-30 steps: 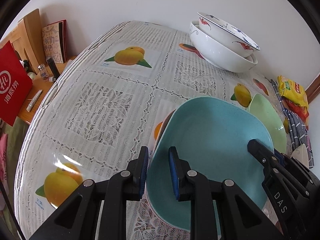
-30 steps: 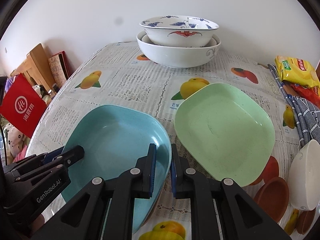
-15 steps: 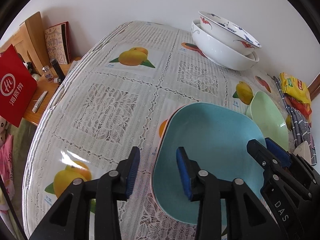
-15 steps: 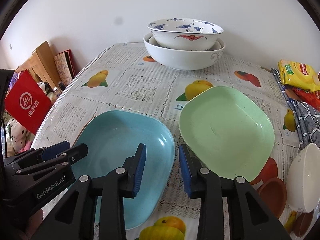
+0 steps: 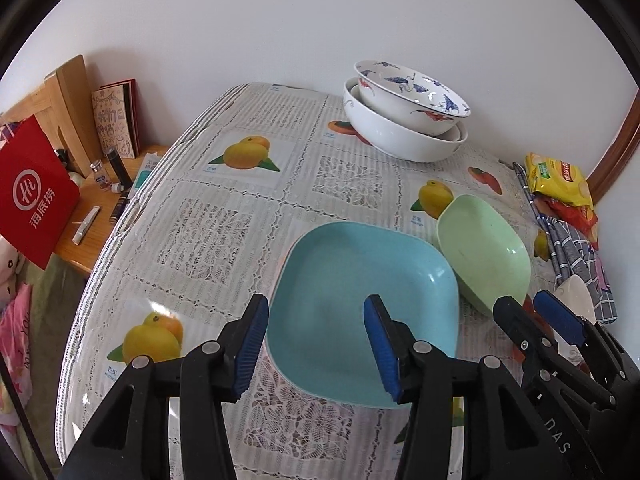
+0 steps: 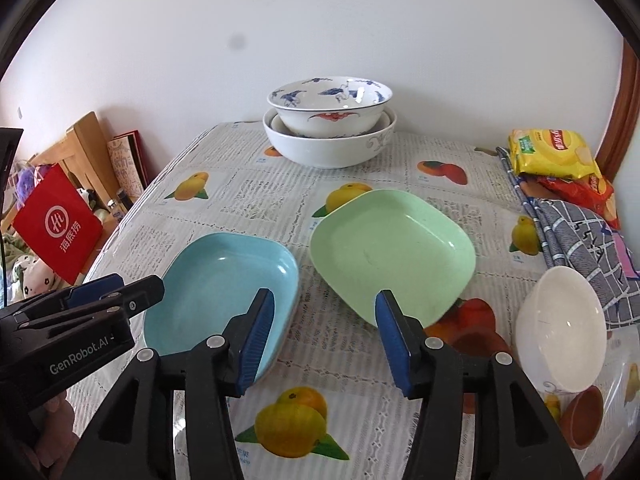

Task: Organize plates and bowls
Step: 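Lower the light-blue plate onto the tablecloth and open both grippers, then move both grippers to the rim of the green square plate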

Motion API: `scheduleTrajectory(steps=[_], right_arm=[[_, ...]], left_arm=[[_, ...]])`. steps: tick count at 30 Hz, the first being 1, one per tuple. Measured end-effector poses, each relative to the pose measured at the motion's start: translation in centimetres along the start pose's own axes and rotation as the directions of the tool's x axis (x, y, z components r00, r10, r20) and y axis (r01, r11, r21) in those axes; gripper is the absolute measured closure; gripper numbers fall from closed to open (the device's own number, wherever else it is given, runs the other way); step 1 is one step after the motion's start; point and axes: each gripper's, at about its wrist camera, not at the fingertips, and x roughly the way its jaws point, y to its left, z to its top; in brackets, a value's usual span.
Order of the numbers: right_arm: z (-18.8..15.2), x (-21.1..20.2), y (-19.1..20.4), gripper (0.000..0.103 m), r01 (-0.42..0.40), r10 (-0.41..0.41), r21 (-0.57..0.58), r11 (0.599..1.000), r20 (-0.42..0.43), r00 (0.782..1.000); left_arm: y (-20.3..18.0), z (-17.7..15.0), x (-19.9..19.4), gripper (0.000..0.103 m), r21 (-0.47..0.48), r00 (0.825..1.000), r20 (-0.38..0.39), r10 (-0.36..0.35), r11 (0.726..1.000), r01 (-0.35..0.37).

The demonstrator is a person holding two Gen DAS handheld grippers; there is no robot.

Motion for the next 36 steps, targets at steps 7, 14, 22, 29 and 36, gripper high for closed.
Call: scheduleTrajectory(steps=[7, 14, 22, 29, 36], right_arm=[[-0.7, -3.1, -4.1, 0.051, 0.066, -0.068, 0.056, 0.996, 0.033, 0.997], [-1.1, -5.4, -7.3, 0.051, 0.086, -0.093, 0.118, 0.989, 0.052, 0.994], [-1.3, -6.0, -8.4, 0.051, 0.086, -0.089, 0.106, 0.991, 0.027, 0.996], [-1.0, -5.7, -9.0, 0.051, 0.084, -0.088, 0.116, 0.99, 0.023, 0.996], [0.1, -5.1, -9.7, 0.051, 0.092, -0.098, 0.129, 0.987, 0.042, 0.994]], left_arm=[[-3.4, -0.2, -2.2, 0.056, 0.041, 0.999, 0.036, -0.033, 0.999, 0.031], [-6.6, -0.4, -4.0, 0.056, 0.082, 0.996, 0.066, -0.055, 0.995, 0.05], [-8.8, -0.3, -5.0, 0.056, 0.105, 0.993, 0.094, -0.072, 0.993, 0.062], [-10.0, 0.0, -4.3, 0.055, 0.114, 0.991, 0.088, -0.097, 0.99, 0.087], [-11.3, 1.2, -2.8, 0.056, 0.133, 0.994, 0.051, -0.093, 0.987, 0.086]])
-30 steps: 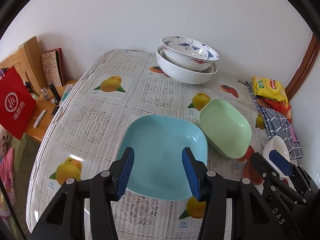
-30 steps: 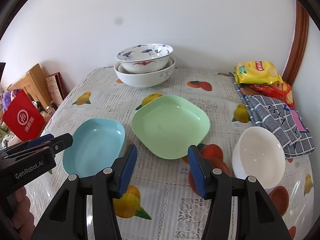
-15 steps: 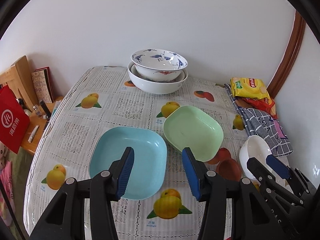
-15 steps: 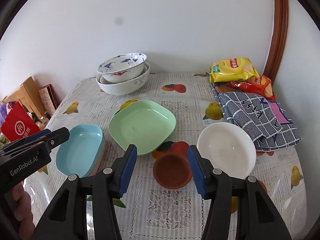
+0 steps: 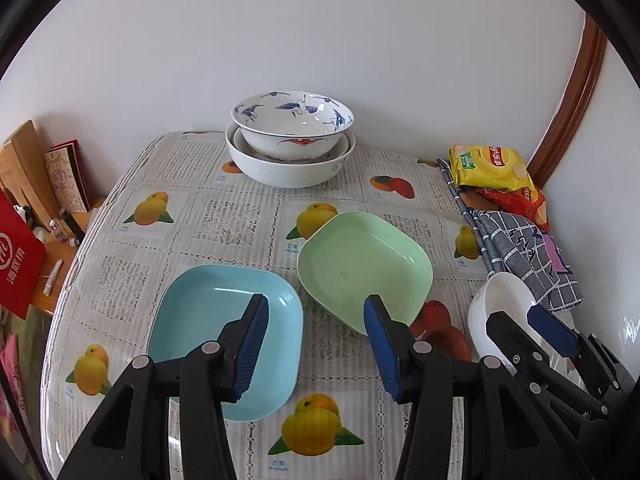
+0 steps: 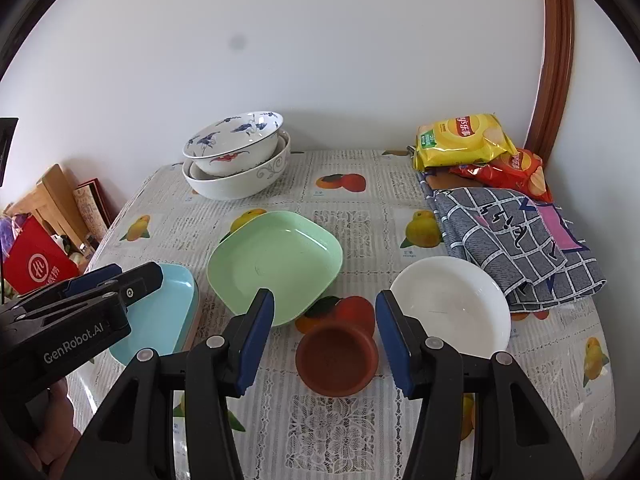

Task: Organize plates and bowls
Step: 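Move both grippers to the rim of the green square plate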

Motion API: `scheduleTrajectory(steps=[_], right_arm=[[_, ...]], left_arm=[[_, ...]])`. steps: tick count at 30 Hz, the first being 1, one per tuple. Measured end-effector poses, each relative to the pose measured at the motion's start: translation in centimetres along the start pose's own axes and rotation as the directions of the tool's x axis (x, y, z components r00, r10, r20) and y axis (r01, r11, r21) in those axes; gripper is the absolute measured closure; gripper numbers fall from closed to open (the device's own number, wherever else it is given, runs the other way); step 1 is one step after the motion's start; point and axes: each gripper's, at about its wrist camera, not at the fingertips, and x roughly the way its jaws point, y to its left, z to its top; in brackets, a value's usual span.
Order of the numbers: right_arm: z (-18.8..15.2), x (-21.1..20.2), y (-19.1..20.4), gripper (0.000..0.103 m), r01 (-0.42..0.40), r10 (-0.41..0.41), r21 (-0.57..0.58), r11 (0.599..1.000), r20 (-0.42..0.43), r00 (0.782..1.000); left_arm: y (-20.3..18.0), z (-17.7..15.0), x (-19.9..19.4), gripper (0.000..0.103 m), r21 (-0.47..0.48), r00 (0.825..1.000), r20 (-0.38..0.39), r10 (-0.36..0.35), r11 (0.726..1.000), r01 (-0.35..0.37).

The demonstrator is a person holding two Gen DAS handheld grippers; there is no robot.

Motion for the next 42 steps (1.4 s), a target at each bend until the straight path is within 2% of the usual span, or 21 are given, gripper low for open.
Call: scheduleTrajectory(steps=[9, 21, 29, 33, 42], right_arm=[[1.4, 2.5, -1.0, 0.051, -0.017, 0.018, 0.03, 0.999, -0.021, 1.0], [2.6, 4.4, -1.7, 0.051, 0.001, -0.001, 0.001, 1.0, -0.011, 1.0], [3.1, 5.3, -1.5, 0.051, -0.022, 0.022, -0.006, 1.0, -0.007, 1.0], [3.6, 6.2, -1.2, 0.051, -0.027, 0.027, -0.008, 1.0, -0.02, 0.999], [3.5, 8.6, -0.6, 0.052, -0.02, 0.018, -0.023, 1.0, -0.058, 0.998]], left_arm=[[-0.2, 1.1, 3.2, 0.055, 0.004, 0.998, -0.06, -0.004, 1.0, 0.005], [0.5, 1.7, 5.9, 0.055, -0.025, 0.997, -0.08, -0.021, 0.999, 0.019], [0.8, 2.2, 7.3, 0.055, -0.034, 0.995, -0.094, -0.029, 0.999, 0.026], [1.1, 2.6, 7.8, 0.055, -0.024, 0.996, -0.091, -0.015, 1.0, 0.013], [2.0, 3.1, 10.2, 0.055, -0.049, 0.992, -0.12, -0.037, 0.998, 0.032]])
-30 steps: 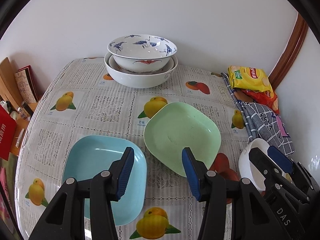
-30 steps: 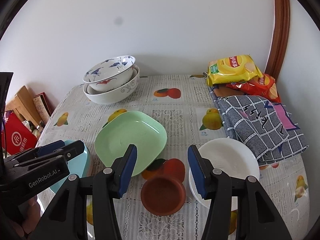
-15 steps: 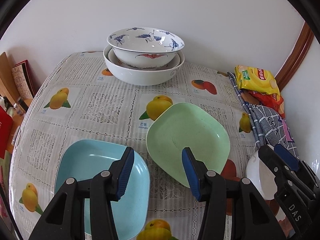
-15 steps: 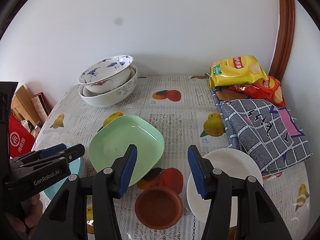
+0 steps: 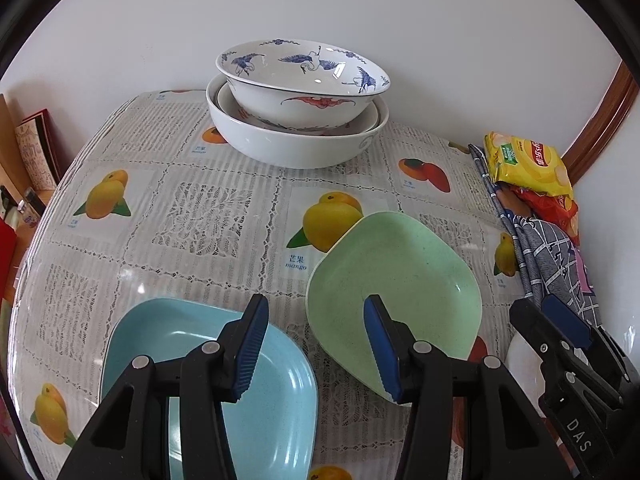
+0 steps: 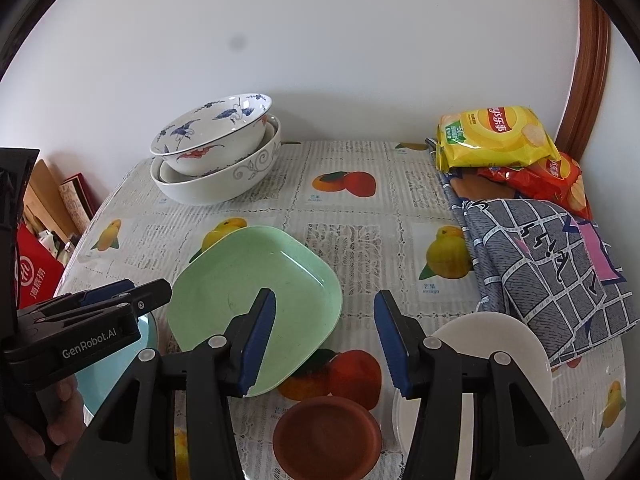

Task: Organize plates and bowls
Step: 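Move both grippers to the rim of the green square plate, then close both grippers on the green plate rim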

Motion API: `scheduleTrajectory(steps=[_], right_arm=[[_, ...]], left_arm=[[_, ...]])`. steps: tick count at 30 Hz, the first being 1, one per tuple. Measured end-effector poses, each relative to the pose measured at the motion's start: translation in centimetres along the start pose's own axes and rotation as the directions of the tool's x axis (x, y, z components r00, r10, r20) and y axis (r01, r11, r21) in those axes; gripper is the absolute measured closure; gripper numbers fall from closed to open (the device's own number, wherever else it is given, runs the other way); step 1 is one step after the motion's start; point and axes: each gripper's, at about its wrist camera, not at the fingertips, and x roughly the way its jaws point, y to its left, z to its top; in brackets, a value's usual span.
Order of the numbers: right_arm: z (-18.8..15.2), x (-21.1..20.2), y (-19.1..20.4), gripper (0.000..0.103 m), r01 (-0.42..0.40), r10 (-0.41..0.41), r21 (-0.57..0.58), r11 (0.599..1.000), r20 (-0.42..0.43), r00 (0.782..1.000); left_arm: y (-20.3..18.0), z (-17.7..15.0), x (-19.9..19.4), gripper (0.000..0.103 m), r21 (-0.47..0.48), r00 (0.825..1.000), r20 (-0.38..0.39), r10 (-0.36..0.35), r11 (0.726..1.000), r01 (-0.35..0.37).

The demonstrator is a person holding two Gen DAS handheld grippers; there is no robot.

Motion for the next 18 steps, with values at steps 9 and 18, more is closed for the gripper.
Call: scheduleTrajectory(steps=[9, 18], right_arm=[[0.3, 2.7, 0.3, 0.057, 0.004, -0.004, -0.011, 1.0, -0.041, 0.999], [0.3, 5.1, 0.4, 0.062, 0.027, -0.028, -0.02, 0.999, -0.077, 0.997]], left_arm=[[-0.1, 0.8, 2.2, 0.055, 0.011, 1.0, -0.029, -0.006, 1.0, 0.006], [-0.4, 1.5, 4.3, 0.056, 0.022, 0.999, -0.05, -0.005, 1.0, 0.006]])
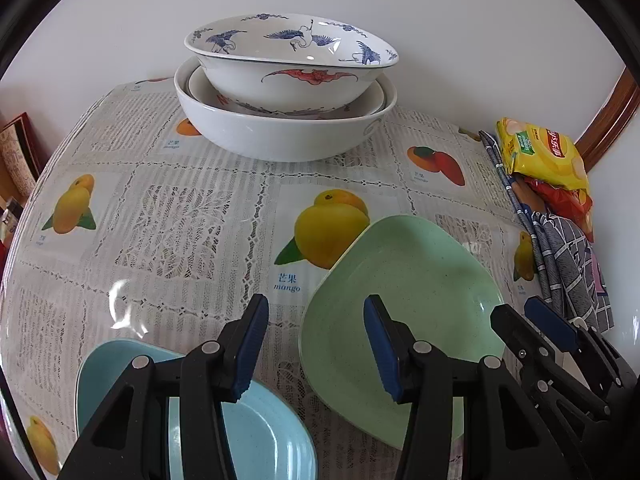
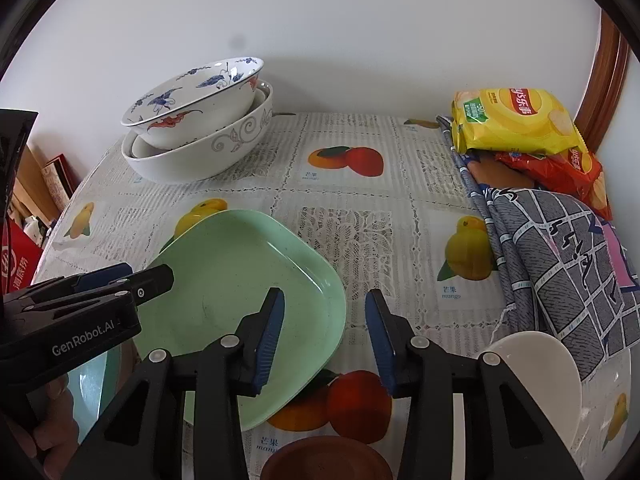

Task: Organize plates and bowls
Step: 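Close both grippers on the green plate rim, then lift the green plate off the tablecloth with both grippers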

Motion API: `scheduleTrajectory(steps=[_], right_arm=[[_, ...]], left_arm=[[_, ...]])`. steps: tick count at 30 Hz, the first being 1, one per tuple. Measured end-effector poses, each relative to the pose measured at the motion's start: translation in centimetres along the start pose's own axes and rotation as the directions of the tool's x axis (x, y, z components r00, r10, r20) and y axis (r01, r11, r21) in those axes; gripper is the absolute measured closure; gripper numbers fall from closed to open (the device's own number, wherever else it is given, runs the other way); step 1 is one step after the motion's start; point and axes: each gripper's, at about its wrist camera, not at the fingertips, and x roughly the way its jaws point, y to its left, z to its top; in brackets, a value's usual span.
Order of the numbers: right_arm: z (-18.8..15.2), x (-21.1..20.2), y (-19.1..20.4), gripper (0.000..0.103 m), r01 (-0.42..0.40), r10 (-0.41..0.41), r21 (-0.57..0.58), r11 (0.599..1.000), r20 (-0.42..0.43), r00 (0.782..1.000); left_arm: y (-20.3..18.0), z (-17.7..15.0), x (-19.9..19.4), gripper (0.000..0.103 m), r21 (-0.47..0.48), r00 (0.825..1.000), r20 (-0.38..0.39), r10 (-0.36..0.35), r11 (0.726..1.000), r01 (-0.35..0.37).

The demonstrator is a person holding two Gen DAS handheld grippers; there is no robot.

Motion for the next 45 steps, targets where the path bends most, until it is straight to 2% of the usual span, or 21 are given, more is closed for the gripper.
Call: scheduleTrajectory(steps=[7, 12, 19, 26, 34, 38, 45], right_arm=[[0.2, 1.4, 0.4, 0.063, 0.017, -0.017, -0.012, 1.0, -0.018, 1.0], [0.0, 2.3, 0.6, 0.068, 0.014, -0.014, -0.013, 1.0, -0.04, 0.999], [0.0, 2.8, 0.5, 0.072, 0.012, -0.012, -0.003, 1.0, -0.054, 0.998], [0.0, 3.1, 0.3, 0.078, 0.019, -0.019, 0.004, 1.0, -0.059, 0.998], [0.1, 3.8, 0.2, 0.09, 0.034, -0.033, 0.013, 0.999, -0.079, 0.996], [-0.1, 4.0, 0.2, 0.093, 0.047, -0.047, 0.011, 0.999, -0.072, 0.996], [0.2, 3.4, -0.3, 0.095, 0.02, -0.017, 0.053, 0.998, -0.049, 0.999]], left_arm=[[-0.5, 0.4, 1.2, 0.056, 0.023, 1.0, -0.01, -0.002, 1.0, 0.002], [-0.5, 0.6, 1.6, 0.056, 0.027, 1.0, -0.012, -0.002, 1.0, 0.002], [-0.4, 0.7, 2.1, 0.063, 0.027, 1.0, -0.019, -0.01, 1.0, 0.01], [-0.5, 0.7, 2.7, 0.065, 0.044, 1.0, -0.017, 0.005, 0.999, -0.004], [-0.7, 0.8, 3.2, 0.078, 0.057, 0.999, -0.028, 0.017, 0.998, -0.015], [-0.5, 0.9, 3.1, 0.081, 0.048, 1.0, -0.028, 0.003, 0.999, -0.002], [0.3, 0.7, 2.2, 0.085, 0.026, 1.0, -0.022, -0.022, 0.999, 0.022]])
